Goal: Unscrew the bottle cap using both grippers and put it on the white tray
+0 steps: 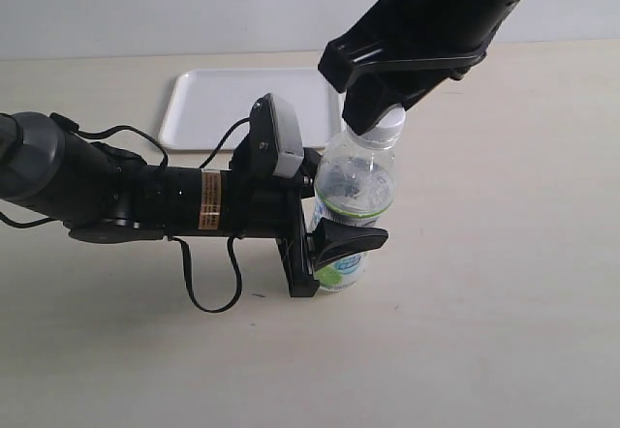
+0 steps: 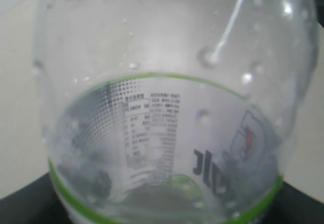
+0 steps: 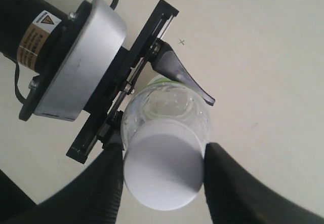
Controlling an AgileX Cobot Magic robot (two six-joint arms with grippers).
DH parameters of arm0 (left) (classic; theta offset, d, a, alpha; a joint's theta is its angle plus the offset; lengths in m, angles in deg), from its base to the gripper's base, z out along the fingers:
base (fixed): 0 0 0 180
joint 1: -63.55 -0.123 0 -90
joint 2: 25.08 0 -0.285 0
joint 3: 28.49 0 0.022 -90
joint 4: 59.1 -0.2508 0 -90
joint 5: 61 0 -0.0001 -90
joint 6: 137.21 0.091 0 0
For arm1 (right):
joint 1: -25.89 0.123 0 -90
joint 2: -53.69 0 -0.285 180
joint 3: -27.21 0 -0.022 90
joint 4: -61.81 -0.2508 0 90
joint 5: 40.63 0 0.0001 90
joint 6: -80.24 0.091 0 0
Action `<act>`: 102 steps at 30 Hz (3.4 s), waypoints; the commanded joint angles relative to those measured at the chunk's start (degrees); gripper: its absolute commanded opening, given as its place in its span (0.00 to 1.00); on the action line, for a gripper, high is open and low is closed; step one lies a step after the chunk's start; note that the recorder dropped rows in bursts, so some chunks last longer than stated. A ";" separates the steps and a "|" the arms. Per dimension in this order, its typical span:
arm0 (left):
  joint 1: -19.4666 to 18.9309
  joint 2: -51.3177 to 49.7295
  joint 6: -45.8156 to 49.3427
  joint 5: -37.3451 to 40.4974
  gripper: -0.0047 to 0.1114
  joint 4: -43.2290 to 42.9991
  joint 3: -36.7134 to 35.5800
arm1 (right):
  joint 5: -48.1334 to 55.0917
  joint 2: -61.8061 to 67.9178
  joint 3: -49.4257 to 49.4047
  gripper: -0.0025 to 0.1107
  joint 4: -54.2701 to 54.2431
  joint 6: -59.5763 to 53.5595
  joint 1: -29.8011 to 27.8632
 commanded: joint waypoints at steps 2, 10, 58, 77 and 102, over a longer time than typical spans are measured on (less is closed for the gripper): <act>0.09 0.50 0.03 -2.94 0.04 0.87 0.13 | 0.95 0.02 0.27 0.02 -0.01 -7.57 -0.01; 0.09 0.50 -0.45 -2.94 0.04 0.87 0.13 | 2.51 0.02 0.27 0.02 -0.11 -30.32 -0.01; 0.09 0.50 -1.24 -4.85 0.04 2.13 0.13 | 2.51 0.02 0.27 0.02 2.44 -112.17 -0.01; 0.09 0.50 -1.24 -4.40 0.04 3.11 0.13 | 2.51 -6.55 0.27 0.02 -0.61 -113.12 -0.01; 0.09 0.50 9.06 -6.28 0.04 17.12 -5.93 | -27.04 4.11 12.99 0.02 -13.69 -73.14 -11.99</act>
